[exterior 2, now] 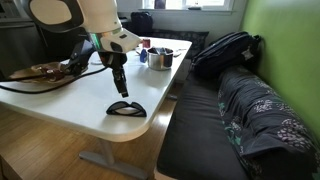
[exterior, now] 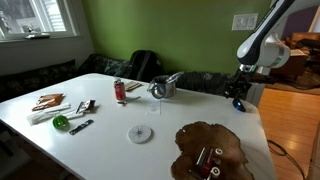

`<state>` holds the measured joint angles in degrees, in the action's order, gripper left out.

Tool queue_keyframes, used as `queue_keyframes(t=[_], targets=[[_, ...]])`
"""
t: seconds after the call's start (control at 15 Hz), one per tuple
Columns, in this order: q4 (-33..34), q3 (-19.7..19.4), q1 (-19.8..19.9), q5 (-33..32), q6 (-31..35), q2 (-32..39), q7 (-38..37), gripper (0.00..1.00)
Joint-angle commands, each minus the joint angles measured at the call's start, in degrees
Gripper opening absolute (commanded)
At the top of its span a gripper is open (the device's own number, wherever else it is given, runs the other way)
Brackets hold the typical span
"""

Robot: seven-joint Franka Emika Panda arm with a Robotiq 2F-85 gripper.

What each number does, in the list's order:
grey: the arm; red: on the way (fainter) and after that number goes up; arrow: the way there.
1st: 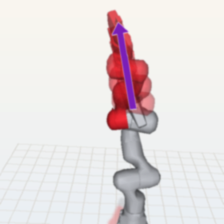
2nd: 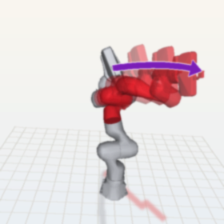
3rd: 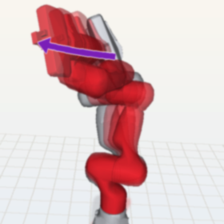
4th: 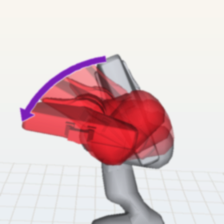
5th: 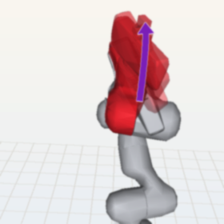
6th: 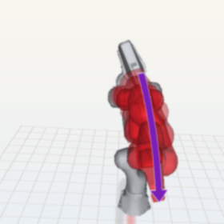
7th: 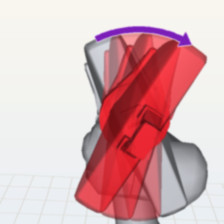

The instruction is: Remove the pair of glasses from the wooden plate and put them on the table

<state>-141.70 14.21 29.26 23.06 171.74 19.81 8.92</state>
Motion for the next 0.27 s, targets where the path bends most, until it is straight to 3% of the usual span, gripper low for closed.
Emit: queue_keyframes(t=[0.0,0.13,0.2], targets=[[-3.7,4.2,-0.9,-0.9,-1.6,-11.4,2.9,0.99],[-3.9,5.5,-3.2,-3.2,-4.9,-16.2,3.0,1.0],[-0.8,4.5,-1.8,-1.7,-1.8,-9.4,2.5,0.96]])
